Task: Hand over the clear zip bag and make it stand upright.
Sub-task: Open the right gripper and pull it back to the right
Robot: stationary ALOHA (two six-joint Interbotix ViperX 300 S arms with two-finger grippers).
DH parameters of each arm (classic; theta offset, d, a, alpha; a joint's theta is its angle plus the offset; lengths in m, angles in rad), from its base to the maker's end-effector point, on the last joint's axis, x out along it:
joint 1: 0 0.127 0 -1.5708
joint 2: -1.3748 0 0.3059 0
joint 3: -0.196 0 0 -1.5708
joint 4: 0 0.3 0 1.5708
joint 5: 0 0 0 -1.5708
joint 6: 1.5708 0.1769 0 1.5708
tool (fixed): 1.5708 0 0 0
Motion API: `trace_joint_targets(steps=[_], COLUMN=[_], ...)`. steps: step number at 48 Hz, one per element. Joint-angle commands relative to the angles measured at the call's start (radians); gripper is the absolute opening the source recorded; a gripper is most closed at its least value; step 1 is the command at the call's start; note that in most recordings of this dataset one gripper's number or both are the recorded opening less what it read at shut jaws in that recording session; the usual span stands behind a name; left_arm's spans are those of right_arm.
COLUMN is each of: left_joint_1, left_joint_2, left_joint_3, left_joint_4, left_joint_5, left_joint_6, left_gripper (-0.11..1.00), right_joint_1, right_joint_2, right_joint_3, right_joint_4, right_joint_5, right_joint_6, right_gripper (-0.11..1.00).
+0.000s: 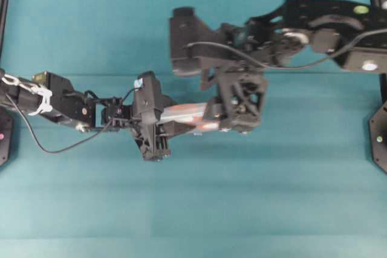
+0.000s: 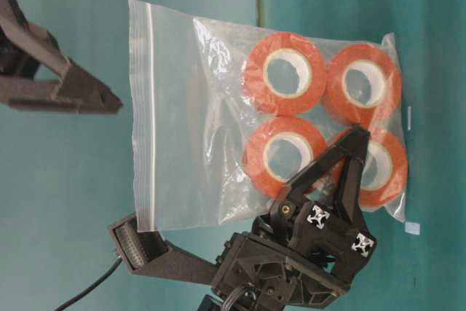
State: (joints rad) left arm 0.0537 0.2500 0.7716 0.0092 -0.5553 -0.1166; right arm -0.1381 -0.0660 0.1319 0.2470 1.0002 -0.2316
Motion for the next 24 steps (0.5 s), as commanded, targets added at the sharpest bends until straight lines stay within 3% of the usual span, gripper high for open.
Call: trace_joint_targets(steps=[1, 24], left_joint_1=[-0.003, -0.003], left_joint_2=[-0.009, -0.009], left_joint_3=[-0.003, -0.006], left_joint_4=[0.003, 0.002], left_joint_5=[-0.005, -0.009], left_joint_6=[0.0, 0.002], left_gripper=[0.25, 0.25], right_joint_1=[-0.002, -0.005], right_joint_2=[-0.064, -0.172], right_joint_3=[0.012, 0.114], right_joint_4=[0.003, 0.003], right_joint_5=[-0.035, -0.11], right_joint_6=[0.009, 0.025], right_gripper=[0.8, 0.8])
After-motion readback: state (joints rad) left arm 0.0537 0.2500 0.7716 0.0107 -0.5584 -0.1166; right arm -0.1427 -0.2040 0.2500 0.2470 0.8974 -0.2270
